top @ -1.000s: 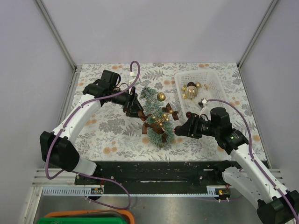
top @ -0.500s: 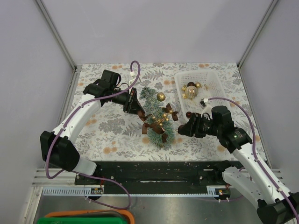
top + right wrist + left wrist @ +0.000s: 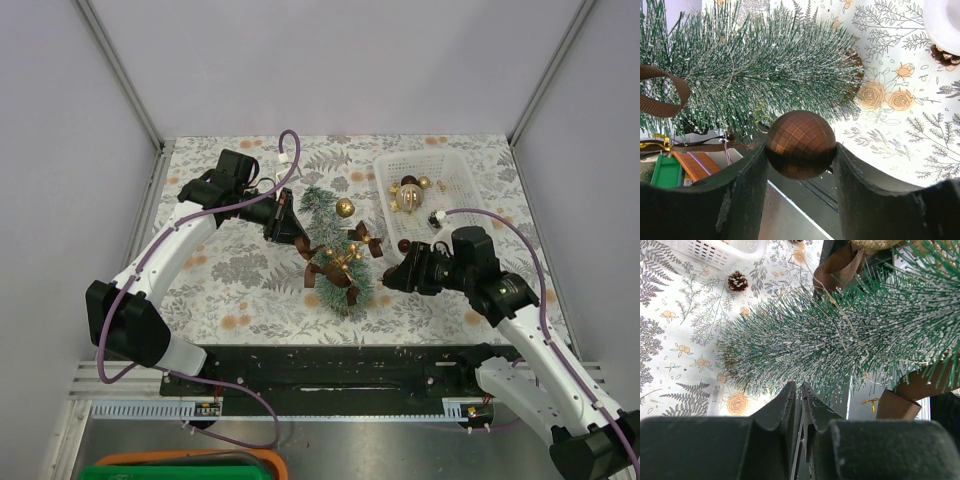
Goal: Decorate the small christmas tree
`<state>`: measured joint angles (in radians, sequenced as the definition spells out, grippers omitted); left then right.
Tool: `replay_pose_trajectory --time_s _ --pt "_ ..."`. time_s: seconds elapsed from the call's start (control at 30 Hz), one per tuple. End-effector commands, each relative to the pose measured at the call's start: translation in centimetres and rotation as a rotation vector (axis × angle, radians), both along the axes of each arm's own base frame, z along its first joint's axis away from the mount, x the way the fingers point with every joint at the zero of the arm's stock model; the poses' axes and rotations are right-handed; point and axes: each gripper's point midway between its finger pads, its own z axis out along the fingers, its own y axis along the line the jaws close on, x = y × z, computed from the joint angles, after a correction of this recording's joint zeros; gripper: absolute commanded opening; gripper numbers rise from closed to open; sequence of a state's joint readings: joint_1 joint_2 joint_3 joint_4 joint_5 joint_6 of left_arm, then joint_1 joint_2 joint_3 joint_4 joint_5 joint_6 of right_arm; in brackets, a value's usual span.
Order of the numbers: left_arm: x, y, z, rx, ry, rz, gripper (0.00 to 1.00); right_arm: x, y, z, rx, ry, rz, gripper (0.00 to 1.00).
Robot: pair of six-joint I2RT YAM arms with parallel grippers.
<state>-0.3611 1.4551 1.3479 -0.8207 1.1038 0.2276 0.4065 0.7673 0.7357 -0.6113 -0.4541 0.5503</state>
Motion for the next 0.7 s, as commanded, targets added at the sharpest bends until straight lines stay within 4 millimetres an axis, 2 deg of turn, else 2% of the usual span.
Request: replay_pose_trajectory --time_s 0.0,0.33,0.67 --pt "-0.1 -0.4 1.4 -0.049 -0.050 -0.034 0.14 1.1 0.8 2.9 0.042 -0.092 0.018 0.31" --pt "0.0 -0.4 1.2 -0.046 -0.044 -0.035 0.11 2.0 2.2 4.6 0.120 -0.120 0.048 0.31" --pt "0.0 -0.5 1.2 -0.045 -0.044 -0.035 0.08 1.4 2.8 5.7 0.163 -0.138 0.081 0.31"
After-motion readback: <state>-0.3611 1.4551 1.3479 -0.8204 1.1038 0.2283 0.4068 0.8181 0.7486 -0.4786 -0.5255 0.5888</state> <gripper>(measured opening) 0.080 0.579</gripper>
